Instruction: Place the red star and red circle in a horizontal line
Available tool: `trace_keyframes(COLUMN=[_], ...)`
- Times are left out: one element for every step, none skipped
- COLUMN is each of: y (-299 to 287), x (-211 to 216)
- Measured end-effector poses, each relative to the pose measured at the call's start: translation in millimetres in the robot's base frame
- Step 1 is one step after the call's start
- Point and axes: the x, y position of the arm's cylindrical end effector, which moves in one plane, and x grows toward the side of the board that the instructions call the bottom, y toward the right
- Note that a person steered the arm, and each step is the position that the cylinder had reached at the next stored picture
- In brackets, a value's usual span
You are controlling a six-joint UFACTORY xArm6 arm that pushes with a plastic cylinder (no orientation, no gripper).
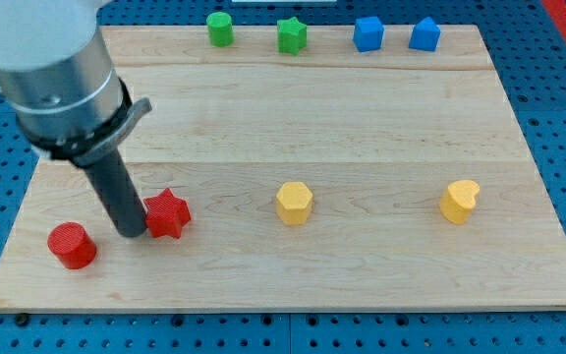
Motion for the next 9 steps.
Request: trace_keyframes(y=[-3.7, -47.1, -63.9, -76.7, -40.4, -3.6, 5.6, 16.5, 23.2], x=[42.7, 52.6, 19.4, -2.6, -2.6, -1.4, -2.9, -16.0, -18.2])
